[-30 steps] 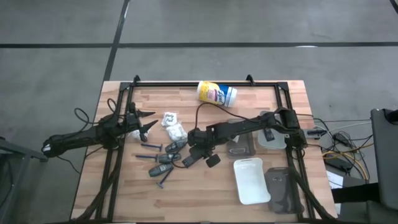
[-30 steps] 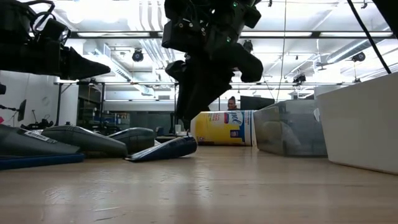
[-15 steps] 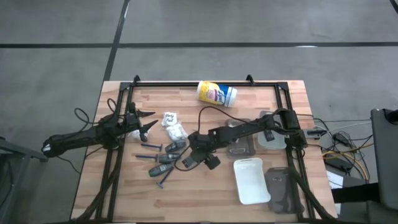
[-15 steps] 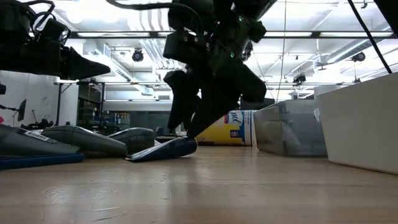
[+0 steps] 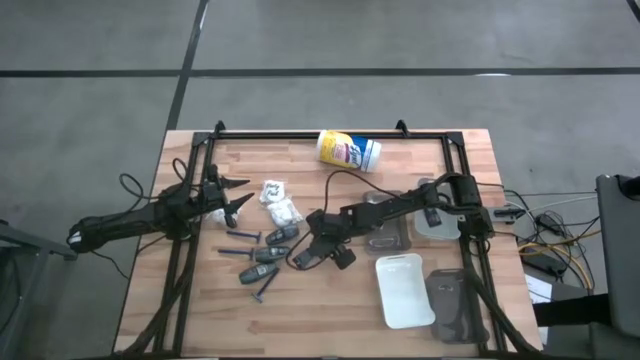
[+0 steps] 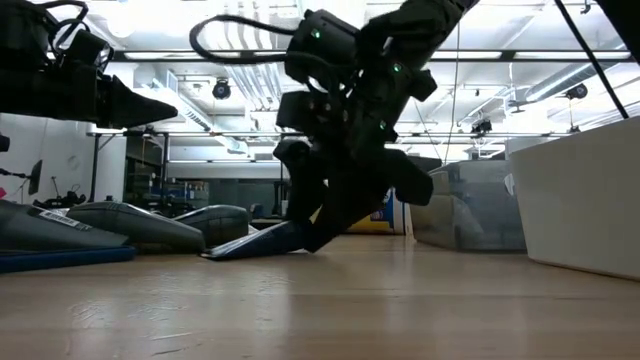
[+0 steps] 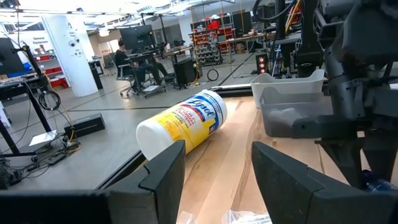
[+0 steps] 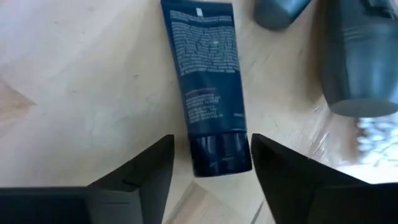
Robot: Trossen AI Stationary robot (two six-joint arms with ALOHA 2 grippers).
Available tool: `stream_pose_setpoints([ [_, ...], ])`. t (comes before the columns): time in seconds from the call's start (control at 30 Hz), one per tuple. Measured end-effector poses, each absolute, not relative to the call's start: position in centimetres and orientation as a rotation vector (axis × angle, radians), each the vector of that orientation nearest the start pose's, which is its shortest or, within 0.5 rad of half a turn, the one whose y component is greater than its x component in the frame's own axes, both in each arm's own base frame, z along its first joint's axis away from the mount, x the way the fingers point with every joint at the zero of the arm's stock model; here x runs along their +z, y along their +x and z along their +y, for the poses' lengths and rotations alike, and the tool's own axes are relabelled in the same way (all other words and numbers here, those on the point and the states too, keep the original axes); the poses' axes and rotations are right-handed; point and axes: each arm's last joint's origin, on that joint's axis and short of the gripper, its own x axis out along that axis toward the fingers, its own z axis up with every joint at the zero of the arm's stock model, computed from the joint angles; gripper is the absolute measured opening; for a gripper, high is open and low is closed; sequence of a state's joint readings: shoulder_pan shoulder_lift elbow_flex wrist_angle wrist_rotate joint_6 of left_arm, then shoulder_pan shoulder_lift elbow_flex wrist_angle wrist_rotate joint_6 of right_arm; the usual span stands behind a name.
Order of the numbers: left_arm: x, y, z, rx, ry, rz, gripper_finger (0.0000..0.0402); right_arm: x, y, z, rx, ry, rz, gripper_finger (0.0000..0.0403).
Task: Pick & Place Travel size toiletries
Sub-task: Put the shave cream into the gray bin
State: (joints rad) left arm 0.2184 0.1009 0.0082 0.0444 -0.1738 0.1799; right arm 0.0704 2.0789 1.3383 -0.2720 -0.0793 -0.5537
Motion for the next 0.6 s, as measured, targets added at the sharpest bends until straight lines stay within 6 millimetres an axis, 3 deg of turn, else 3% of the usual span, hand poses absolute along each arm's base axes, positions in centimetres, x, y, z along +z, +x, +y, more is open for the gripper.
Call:
stream_pose_setpoints([
  [0.33,16.24,9.95,2.72,0.387,0.176,0.084,0.019,12.87,41.97,3.21,0.391,-0.472,0.927,0.0121],
  [0.6,16.25,9.95,2.72,0.387,0.176,0.084,0.019,13.45,42.12,3.29,0.388,-0.454,0.918,0.0136],
])
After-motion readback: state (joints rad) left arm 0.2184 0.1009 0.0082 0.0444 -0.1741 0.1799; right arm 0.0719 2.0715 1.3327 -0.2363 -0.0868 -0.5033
